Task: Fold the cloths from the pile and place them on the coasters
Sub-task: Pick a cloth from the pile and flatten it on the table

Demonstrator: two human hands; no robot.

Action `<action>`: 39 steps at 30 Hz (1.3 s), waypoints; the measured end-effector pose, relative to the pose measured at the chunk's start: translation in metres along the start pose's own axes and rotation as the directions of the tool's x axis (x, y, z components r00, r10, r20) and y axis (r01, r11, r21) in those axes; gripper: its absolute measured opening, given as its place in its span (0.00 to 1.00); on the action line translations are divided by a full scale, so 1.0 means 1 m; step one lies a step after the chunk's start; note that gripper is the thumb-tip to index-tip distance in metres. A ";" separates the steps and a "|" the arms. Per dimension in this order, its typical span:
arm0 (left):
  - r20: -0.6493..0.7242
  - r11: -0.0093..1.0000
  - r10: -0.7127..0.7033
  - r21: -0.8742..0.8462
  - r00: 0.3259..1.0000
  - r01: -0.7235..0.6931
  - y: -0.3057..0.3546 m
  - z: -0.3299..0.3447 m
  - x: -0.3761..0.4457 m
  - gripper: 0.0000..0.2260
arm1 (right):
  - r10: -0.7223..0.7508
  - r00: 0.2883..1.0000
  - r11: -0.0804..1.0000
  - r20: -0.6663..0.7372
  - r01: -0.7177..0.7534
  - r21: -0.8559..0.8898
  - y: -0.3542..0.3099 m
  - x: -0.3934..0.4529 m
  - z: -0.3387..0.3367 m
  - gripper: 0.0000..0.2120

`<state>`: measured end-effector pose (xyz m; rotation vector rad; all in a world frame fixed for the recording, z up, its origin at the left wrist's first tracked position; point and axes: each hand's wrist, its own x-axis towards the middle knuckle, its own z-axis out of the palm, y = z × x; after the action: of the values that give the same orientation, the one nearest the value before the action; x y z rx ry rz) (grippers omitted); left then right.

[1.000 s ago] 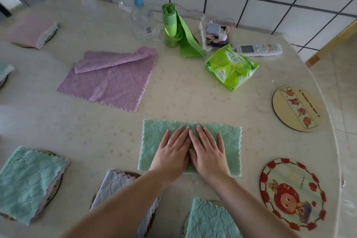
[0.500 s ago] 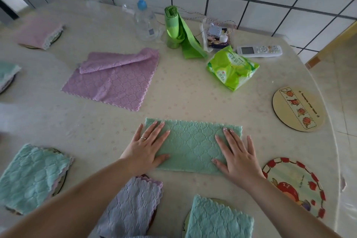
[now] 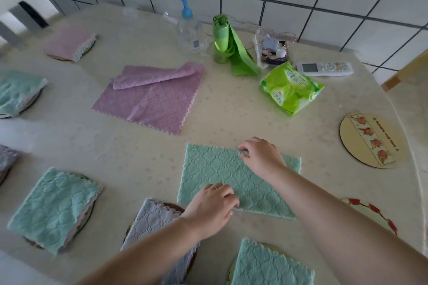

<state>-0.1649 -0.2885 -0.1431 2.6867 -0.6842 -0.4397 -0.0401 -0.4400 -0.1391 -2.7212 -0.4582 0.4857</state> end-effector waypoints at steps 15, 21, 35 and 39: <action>-0.169 0.993 -0.115 -0.012 0.979 0.115 -0.023 -0.025 0.008 0.08 | 0.177 0.984 0.976 0.001 -0.176 0.127 0.022 -0.005 -0.016 0.15; -0.143 0.962 -0.214 0.143 0.966 0.234 -0.063 -0.059 0.052 0.09 | 0.352 0.935 0.901 0.044 -0.352 0.254 0.036 -0.015 -0.013 0.13; -0.081 0.956 0.109 0.282 0.991 -0.083 -0.078 -0.029 0.033 0.23 | 0.218 0.976 0.674 0.031 -0.173 0.718 0.022 -0.074 0.016 0.37; 0.054 0.965 0.022 0.260 0.998 -0.036 -0.076 -0.027 0.028 0.27 | 0.099 0.980 0.706 0.173 -0.192 0.682 0.017 -0.084 0.013 0.24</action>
<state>-0.1008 -0.2332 -0.1544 2.9149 -0.8487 -0.4389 -0.1154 -0.4826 -0.1338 -1.9924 -0.0474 0.7055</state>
